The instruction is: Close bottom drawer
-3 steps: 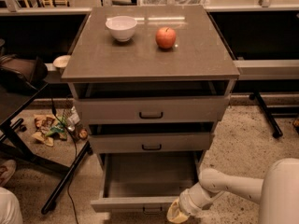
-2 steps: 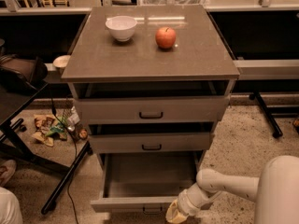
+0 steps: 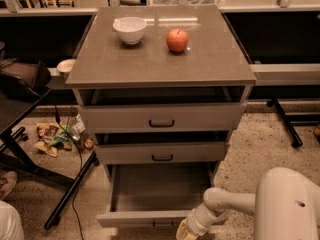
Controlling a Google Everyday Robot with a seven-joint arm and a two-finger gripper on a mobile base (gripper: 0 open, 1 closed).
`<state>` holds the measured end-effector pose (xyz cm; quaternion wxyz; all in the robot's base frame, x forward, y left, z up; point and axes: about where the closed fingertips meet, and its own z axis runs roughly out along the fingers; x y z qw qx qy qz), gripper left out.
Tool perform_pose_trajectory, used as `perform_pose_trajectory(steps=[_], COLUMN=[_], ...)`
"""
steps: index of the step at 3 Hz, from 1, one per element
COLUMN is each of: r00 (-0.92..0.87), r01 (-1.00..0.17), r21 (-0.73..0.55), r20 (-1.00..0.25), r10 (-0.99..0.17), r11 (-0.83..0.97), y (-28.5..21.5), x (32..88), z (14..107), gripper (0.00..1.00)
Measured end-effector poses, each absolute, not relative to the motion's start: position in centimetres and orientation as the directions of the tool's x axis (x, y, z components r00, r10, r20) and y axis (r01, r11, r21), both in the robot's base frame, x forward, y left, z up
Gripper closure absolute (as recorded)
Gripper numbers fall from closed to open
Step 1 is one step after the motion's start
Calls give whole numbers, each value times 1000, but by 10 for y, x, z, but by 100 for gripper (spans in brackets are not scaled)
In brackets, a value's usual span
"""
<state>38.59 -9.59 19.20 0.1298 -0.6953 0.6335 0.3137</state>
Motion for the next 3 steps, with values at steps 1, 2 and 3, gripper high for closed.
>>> perform_pose_trajectory(steps=[1, 2, 3], r00=[39, 65, 78], r01=[-970, -983, -990], r21=[168, 98, 44], r20=[-601, -608, -615], r10=[-798, -792, -785], r11=[-173, -156, -132], y=[-101, -108, -117], x=[392, 405, 417], z=[170, 161, 157], gripper=[100, 100, 100])
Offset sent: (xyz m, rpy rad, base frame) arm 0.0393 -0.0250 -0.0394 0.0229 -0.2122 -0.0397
